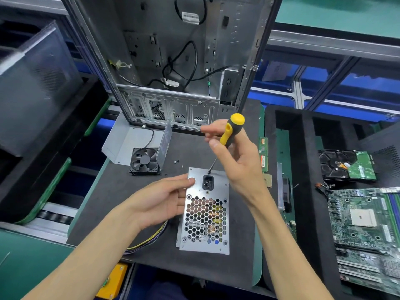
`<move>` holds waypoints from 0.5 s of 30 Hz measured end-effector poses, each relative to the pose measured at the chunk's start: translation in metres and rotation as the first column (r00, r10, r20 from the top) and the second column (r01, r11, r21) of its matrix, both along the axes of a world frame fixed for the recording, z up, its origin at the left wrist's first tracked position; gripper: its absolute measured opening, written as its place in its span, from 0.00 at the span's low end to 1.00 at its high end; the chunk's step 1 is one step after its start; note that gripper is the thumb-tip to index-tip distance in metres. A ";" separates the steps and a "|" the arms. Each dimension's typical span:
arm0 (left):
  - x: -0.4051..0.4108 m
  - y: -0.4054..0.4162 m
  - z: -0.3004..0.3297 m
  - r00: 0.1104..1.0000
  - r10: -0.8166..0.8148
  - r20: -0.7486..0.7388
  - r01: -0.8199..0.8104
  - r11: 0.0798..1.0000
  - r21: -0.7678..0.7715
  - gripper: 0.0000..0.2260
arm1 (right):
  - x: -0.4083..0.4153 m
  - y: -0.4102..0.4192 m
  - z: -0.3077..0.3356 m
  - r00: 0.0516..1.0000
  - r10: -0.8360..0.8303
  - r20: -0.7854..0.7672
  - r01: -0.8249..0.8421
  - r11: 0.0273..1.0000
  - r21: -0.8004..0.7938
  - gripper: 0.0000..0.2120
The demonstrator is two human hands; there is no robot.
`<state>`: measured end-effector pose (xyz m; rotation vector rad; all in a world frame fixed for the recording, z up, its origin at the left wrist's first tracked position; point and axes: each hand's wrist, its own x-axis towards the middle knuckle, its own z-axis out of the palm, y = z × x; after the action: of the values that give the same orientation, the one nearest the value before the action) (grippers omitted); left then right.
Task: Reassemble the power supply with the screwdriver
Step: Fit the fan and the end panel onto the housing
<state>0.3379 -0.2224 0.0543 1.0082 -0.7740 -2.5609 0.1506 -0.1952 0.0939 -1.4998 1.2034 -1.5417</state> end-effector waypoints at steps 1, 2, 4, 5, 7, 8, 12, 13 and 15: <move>0.000 0.000 0.000 1.000 -0.005 -0.003 0.005 1.000 -0.004 0.17 | 0.003 -0.001 0.000 0.995 0.043 0.089 -0.044 0.999 0.016 0.13; 0.000 0.000 0.000 1.000 -0.009 -0.006 0.009 1.000 -0.006 0.17 | 0.005 -0.001 0.000 0.986 0.079 0.145 -0.084 0.996 0.028 0.15; 0.000 0.000 0.000 1.000 -0.009 -0.004 0.009 1.000 -0.005 0.16 | 0.010 -0.004 0.000 0.977 0.096 0.192 -0.106 0.994 0.038 0.18; 0.000 0.000 0.000 1.000 -0.008 -0.002 0.008 1.000 -0.005 0.16 | 0.012 -0.005 0.000 0.972 0.098 0.213 -0.108 0.994 0.035 0.20; 0.001 -0.001 -0.001 1.000 -0.006 0.000 0.006 1.000 -0.001 0.18 | 0.013 -0.007 0.001 0.963 0.103 0.251 -0.117 0.992 0.040 0.20; 0.001 -0.001 -0.001 1.000 -0.005 -0.001 0.005 1.000 0.000 0.18 | 0.014 -0.008 0.001 0.958 0.105 0.266 -0.123 0.991 0.049 0.18; 0.001 -0.001 -0.001 1.000 -0.017 0.008 0.017 1.000 -0.011 0.17 | 0.016 -0.008 0.007 0.941 0.095 0.325 -0.111 0.993 0.032 0.16; 0.001 -0.001 -0.002 1.000 -0.014 0.009 0.015 1.000 -0.009 0.17 | 0.015 -0.007 0.010 0.938 0.101 0.333 -0.109 0.994 0.007 0.12; 0.002 -0.001 -0.002 1.000 -0.007 0.008 0.007 1.000 -0.005 0.17 | 0.013 -0.009 0.016 0.930 0.116 0.348 -0.116 0.993 -0.021 0.05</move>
<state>0.3397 -0.2231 0.0519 1.0164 -0.7868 -2.5613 0.1632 -0.2040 0.1097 -1.2079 0.8926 -1.6418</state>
